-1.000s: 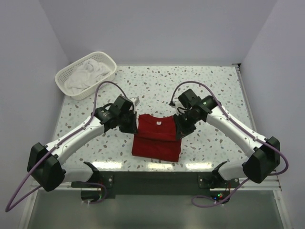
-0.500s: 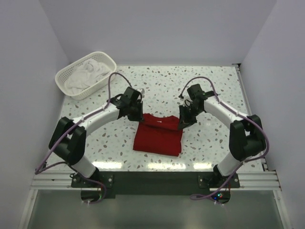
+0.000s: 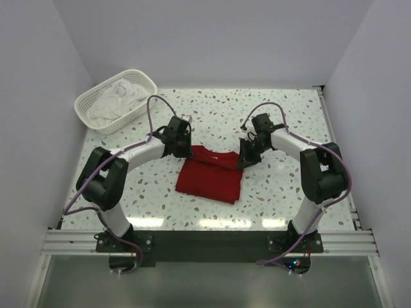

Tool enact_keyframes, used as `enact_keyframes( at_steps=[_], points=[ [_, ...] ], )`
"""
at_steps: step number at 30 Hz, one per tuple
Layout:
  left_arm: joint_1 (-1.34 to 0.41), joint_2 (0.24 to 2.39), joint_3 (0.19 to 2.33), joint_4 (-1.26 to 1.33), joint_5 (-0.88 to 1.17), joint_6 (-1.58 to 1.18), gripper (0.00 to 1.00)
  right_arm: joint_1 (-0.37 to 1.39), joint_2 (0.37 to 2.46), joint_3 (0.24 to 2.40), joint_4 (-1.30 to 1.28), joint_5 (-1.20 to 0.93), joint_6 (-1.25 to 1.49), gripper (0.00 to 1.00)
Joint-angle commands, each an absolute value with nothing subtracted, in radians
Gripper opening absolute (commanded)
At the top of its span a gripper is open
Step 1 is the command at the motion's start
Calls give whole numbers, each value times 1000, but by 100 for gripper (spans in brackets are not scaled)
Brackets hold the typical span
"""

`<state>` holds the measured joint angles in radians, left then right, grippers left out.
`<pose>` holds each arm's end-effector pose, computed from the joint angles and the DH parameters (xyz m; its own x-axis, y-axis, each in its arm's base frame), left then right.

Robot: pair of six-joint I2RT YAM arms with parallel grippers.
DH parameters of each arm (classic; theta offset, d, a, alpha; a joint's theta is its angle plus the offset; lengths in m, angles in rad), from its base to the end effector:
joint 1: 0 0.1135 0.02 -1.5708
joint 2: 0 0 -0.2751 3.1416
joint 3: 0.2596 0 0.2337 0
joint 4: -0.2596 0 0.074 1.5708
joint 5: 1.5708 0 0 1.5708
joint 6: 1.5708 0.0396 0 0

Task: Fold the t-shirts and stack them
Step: Fold the tshirt

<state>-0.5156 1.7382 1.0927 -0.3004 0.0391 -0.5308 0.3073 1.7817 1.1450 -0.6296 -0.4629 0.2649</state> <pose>0.3027 -0.1733 0.2047 -0.8680 -0.0895 -0.4885 0.0849 0.9424 -0.3235 0.3070 0.1160 0.1921 -0.9819 -0.0658 -0.1778 -0.1463 0.8596 0.4896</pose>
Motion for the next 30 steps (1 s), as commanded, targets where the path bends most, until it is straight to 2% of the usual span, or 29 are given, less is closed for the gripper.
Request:
enact_keyframes(
  at_steps=[1,3,4,6,7,10,15,18,20,22,30],
  points=[
    [-503,1709,1072,-195,3,-532,15,302,1738,1164,-574,-443,285,20],
    [-503,1653,1057,-178,-21,-546,24,304,1698,1163,-568,-414,296,33],
    [-503,1626,1039,-175,-41,-549,38,302,1640,1160,-552,-402,296,40],
    [-503,1538,1010,-161,-66,-549,52,304,1573,1144,-535,-359,293,47],
    [-505,1504,970,-153,-78,-551,63,304,1539,1134,-511,-342,293,51],
    [-506,1372,861,-94,-46,-549,74,304,1415,1060,-433,-353,301,55],
    [-544,1296,720,98,152,-482,71,304,1350,859,-206,-633,371,56],
    [-555,1360,701,196,271,-479,64,304,1383,760,34,-748,440,54],
    [-555,1402,710,276,313,-495,54,305,1411,730,121,-781,489,55],
    [-548,1482,756,314,328,-506,44,304,1475,739,202,-804,506,55],
    [-494,1811,940,397,336,-575,23,246,1773,851,349,-851,549,54]
  ],
)
